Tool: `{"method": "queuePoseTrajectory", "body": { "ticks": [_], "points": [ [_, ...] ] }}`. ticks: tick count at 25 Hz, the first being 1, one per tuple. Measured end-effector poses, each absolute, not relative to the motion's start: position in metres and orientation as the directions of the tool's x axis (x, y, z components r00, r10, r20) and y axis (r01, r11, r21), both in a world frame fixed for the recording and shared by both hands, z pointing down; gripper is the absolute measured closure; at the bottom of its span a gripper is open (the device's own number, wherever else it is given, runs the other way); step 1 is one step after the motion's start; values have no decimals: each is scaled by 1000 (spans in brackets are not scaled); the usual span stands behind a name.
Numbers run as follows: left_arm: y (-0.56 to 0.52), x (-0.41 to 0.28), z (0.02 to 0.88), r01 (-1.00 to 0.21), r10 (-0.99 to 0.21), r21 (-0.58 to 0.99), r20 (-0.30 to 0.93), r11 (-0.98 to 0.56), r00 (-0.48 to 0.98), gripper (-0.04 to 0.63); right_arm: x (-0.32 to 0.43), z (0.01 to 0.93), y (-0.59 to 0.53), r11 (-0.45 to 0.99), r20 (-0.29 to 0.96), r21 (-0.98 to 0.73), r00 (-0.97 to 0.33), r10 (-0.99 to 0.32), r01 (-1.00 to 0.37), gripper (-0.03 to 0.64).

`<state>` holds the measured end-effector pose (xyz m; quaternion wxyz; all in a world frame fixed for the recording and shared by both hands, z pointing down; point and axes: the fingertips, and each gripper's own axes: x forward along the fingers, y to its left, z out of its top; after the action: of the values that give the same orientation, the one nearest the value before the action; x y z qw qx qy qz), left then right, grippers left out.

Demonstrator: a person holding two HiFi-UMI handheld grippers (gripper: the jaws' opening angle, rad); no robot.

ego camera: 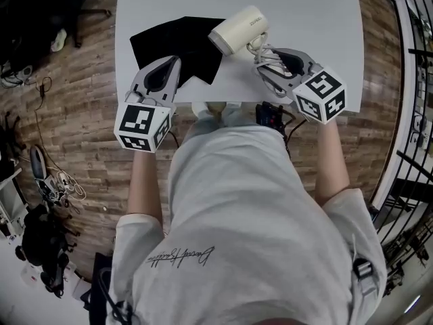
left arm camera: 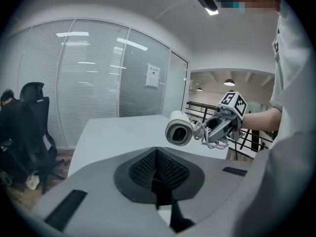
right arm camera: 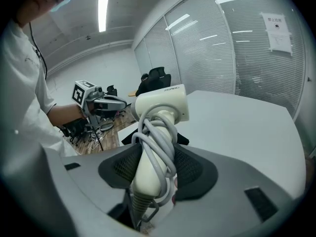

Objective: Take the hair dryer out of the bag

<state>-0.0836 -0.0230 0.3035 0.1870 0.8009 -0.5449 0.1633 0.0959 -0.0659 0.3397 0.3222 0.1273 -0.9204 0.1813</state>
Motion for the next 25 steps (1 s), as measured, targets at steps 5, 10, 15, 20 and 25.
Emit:
{"method": "queuePoseTrajectory", "body": {
  "ticks": [5, 10, 15, 20, 25],
  "points": [
    [-20, -91, 303, -942, -825, 122, 456, -313, 333, 583, 79, 341, -57, 892, 601, -291, -791, -111, -346, 397],
    [-19, -90, 295, -942, -832, 104, 446, -319, 331, 583, 72, 336, -58, 895, 589, -285, -799, -120, -344, 397],
    [-18, -90, 294, -939, -827, 68, 455, -337, 330, 583, 70, 333, -63, 892, 581, -271, -801, -148, -362, 397],
    [-20, -95, 293, -939, -828, 63, 454, -338, 328, 583, 65, 334, -67, 890, 576, -268, -802, -159, -369, 397],
    [-20, -95, 289, -940, -832, 55, 451, -336, 323, 583, 65, 330, -67, 894, 573, -268, -805, -153, -360, 397]
  ]
}}
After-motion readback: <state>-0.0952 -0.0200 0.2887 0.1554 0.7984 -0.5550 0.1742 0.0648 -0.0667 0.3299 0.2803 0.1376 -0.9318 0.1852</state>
